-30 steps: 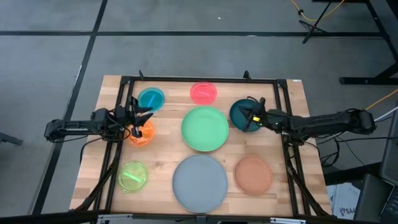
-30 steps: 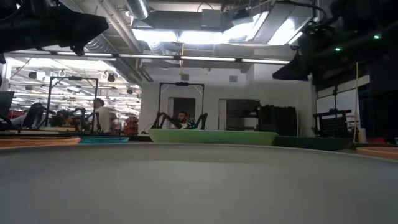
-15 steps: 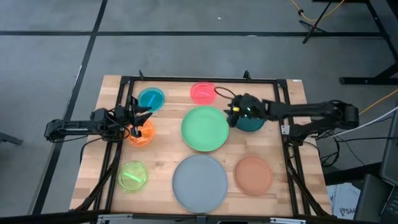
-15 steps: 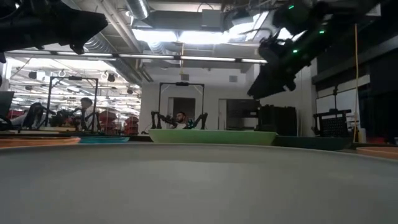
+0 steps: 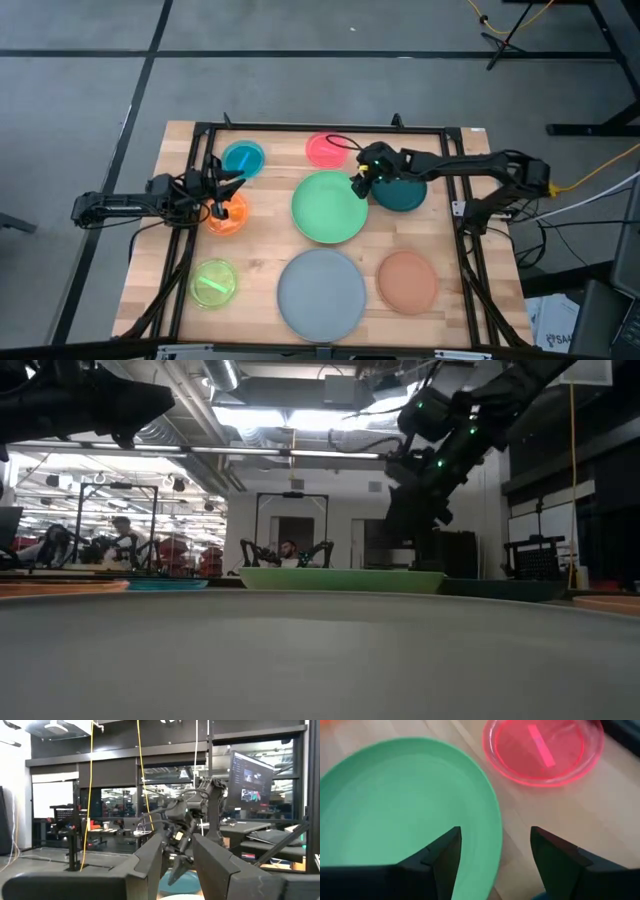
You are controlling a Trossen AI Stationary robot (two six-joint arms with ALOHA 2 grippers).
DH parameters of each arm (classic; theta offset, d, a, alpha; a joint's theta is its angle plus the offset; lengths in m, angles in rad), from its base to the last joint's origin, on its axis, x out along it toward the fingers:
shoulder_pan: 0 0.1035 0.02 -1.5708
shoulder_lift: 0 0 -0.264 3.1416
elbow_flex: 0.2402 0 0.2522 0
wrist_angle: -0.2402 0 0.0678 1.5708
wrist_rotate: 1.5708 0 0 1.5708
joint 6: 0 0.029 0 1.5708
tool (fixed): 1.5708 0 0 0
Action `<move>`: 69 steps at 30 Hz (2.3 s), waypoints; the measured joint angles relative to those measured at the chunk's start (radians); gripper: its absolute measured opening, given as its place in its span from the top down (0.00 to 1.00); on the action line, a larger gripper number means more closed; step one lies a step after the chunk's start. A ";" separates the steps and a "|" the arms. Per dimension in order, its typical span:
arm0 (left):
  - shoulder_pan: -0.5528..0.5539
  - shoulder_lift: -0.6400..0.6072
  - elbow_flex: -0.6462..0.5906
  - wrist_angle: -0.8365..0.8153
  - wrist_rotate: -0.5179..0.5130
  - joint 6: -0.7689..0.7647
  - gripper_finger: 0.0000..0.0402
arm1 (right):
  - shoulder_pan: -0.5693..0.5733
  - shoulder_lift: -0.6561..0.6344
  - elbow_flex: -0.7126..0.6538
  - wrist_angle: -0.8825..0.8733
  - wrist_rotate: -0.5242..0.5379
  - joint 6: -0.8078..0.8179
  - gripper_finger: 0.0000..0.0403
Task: Stack plastic plates
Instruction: Stack the green plate on top of the gray plate
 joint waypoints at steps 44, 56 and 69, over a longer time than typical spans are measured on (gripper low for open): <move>0.000 0.000 0.000 -0.004 -0.018 -0.079 0.74 | -0.014 0.179 -0.001 0.076 -0.035 -0.032 0.97; 0.000 0.000 0.000 -0.004 -0.018 -0.079 0.74 | -0.014 0.156 0.005 0.092 -0.045 -0.055 0.99; 0.000 0.000 0.000 -0.003 -0.015 -0.080 0.74 | 0.030 0.070 0.142 -0.049 -0.117 -0.026 1.00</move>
